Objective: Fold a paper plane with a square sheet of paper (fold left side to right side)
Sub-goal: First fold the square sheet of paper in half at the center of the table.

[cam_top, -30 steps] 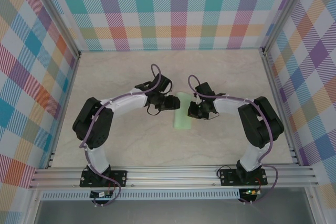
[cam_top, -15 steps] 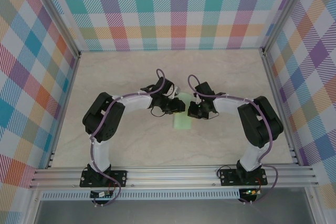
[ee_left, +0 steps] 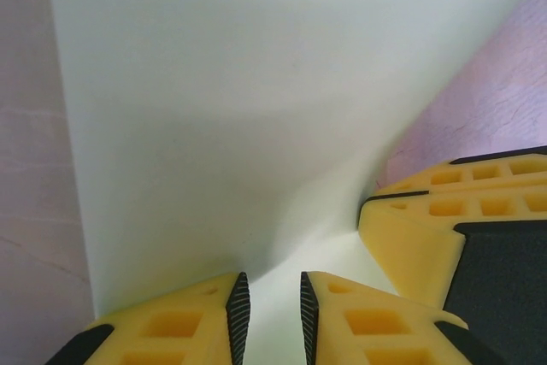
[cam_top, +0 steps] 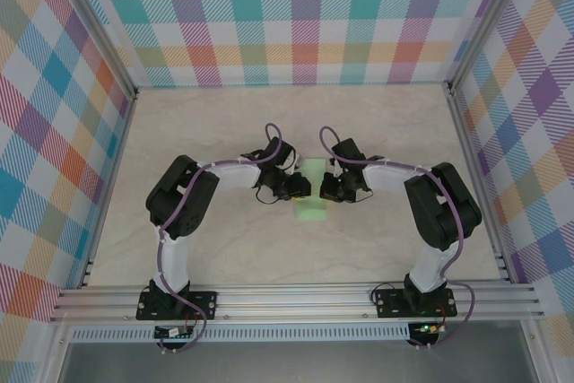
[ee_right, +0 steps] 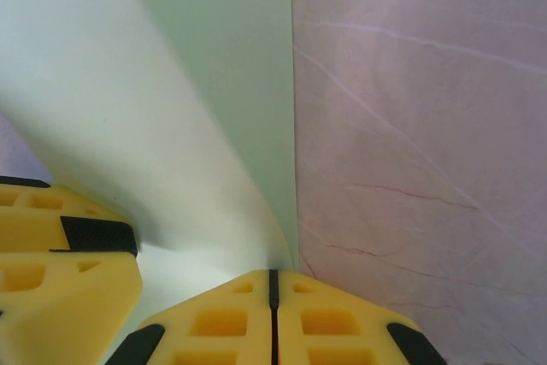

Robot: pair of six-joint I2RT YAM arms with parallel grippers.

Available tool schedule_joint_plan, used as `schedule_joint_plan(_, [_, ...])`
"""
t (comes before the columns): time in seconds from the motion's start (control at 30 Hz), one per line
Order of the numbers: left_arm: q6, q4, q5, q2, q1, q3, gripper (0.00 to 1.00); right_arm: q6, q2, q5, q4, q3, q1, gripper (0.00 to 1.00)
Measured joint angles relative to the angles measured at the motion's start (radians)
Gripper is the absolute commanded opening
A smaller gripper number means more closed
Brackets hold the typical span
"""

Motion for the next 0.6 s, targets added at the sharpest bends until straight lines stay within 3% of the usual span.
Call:
schedule_joint_plan(0.3, [0.011,0.061,0.045,-0.027,0.040,-0.061,0.29,0.000,0.014,-0.018,0.011,0.010,0.003,0.08])
schedule_joint_plan(0.6, [0.037,0.003,0.014,-0.097,0.096,-0.113,0.31,0.000,0.015,-0.022,0.011,0.011,0.003,0.08])
